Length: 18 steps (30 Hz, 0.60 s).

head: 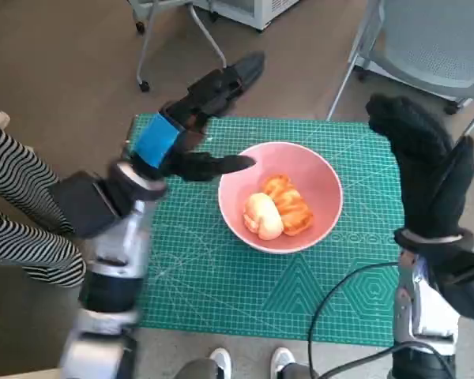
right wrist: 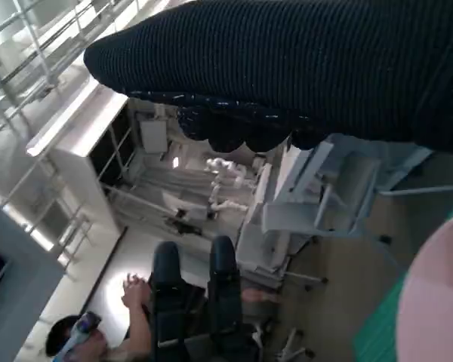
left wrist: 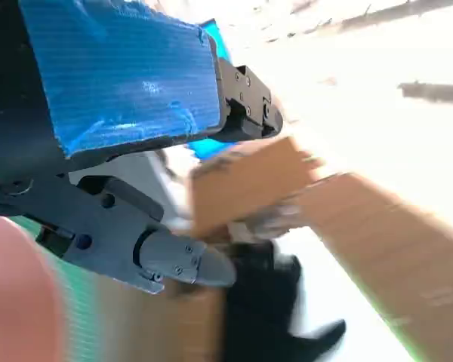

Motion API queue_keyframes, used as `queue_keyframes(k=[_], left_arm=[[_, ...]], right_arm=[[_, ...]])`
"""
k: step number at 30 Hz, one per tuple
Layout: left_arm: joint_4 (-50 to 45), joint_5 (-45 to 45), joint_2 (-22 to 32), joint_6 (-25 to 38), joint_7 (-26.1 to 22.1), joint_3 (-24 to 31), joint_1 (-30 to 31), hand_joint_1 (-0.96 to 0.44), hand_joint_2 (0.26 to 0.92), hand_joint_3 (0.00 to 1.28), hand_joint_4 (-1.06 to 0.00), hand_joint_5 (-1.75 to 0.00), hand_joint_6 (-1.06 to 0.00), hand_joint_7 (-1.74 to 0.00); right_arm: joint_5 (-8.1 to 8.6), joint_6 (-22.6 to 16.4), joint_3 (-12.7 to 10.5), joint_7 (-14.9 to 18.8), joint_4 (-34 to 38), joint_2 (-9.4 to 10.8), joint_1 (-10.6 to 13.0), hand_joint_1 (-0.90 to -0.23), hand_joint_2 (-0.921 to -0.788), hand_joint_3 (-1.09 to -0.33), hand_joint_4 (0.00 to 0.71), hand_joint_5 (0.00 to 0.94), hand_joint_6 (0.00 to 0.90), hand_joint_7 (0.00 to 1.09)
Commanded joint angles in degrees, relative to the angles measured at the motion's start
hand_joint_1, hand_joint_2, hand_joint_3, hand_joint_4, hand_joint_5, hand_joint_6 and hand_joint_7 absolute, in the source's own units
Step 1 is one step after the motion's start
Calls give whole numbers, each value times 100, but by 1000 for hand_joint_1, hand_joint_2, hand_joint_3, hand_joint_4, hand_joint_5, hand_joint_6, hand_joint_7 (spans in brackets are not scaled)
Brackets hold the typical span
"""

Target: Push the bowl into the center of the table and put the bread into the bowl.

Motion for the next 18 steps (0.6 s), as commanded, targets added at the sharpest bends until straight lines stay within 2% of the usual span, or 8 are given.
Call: queue_keyframes(k=[1,3,7,9,18], left_arm=[[-234,102,-22,-41,190,25,70,-629,861,475,-154,-36,-36,-527],[-291,112,-47,-8,243,32,91,-627,847,505,-149,-55,-18,-563],[-385,40,-92,83,304,38,142,-635,822,571,-36,-297,-3,-565],[-430,-38,-117,131,298,43,176,-640,822,580,-18,-340,-1,-558],[-454,-195,-177,28,213,73,265,-642,827,583,0,-382,1,-533]], right_arm=[[-241,110,88,-46,152,-65,-56,-711,-921,-705,220,2,112,531],[-277,137,88,-25,142,-92,-77,-709,-921,-707,219,1,109,531],[-288,188,65,-2,82,-128,-103,-704,-921,-711,211,0,105,532],[-294,175,79,-5,90,-129,-122,-704,-921,-711,208,0,104,533],[-328,158,114,-55,125,-142,-154,-686,-921,-717,203,1,98,538]])
